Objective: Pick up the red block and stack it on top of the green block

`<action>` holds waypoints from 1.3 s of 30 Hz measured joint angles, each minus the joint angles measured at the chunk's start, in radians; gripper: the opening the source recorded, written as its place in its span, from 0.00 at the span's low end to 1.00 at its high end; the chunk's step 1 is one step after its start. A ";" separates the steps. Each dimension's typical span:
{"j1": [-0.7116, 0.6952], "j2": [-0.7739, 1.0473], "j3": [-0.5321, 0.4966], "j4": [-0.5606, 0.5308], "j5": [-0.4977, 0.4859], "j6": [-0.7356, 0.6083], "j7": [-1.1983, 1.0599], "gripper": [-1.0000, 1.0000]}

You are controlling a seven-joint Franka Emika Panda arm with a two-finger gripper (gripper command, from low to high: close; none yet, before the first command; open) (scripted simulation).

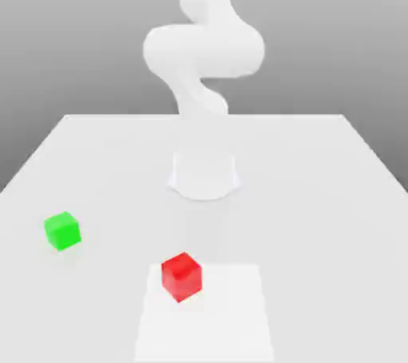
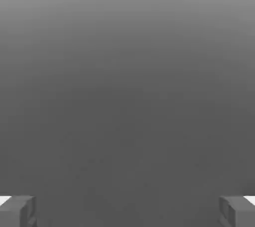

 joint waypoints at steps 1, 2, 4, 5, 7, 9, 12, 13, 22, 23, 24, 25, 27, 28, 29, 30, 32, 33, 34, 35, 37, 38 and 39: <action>0.015 0.035 -0.022 -0.027 0.004 0.024 -0.039 0.50; 0.029 0.070 -0.043 -0.053 0.008 0.047 -0.078 0.50; 0.056 0.139 -0.081 -0.103 0.015 0.092 -0.154 0.50; 0.067 0.173 -0.098 -0.128 0.019 0.114 -0.191 0.50; 0.091 0.241 -0.130 -0.179 0.026 0.159 -0.266 0.50; 0.110 0.311 -0.157 -0.230 0.031 0.204 -0.341 0.50; 0.132 0.421 -0.190 -0.309 0.034 0.276 -0.455 0.50; 0.137 0.460 -0.198 -0.337 0.032 0.301 -0.493 0.50; 0.132 0.768 -0.211 -0.472 0.029 0.526 -0.719 0.50; 0.131 0.791 -0.203 -0.468 0.050 0.545 -0.736 0.50; 0.127 0.814 -0.193 -0.465 0.074 0.564 -0.754 0.50; 0.116 0.838 -0.177 -0.462 0.100 0.583 -0.773 0.50; 0.086 0.885 -0.135 -0.455 0.149 0.621 -0.808 0.50; 0.071 0.909 -0.114 -0.453 0.172 0.641 -0.825 0.50; 0.049 0.933 -0.087 -0.450 0.190 0.661 -0.837 0.50; 0.033 0.949 -0.068 -0.449 0.202 0.675 -0.845 0.00; 0.033 0.949 -0.068 -0.449 0.202 0.674 -0.845 0.00; 0.033 0.949 -0.068 -0.449 0.202 0.674 -0.845 0.00; 0.032 0.949 -0.068 -0.449 0.201 0.673 -0.844 0.00; 0.032 0.949 -0.068 -0.449 0.201 0.672 -0.844 0.00; 0.029 0.950 -0.064 -0.449 0.198 0.673 -0.842 0.00; 0.039 0.934 -0.079 -0.450 0.184 0.661 -0.832 0.00; 0.049 0.914 -0.094 -0.452 0.163 0.644 -0.818 0.00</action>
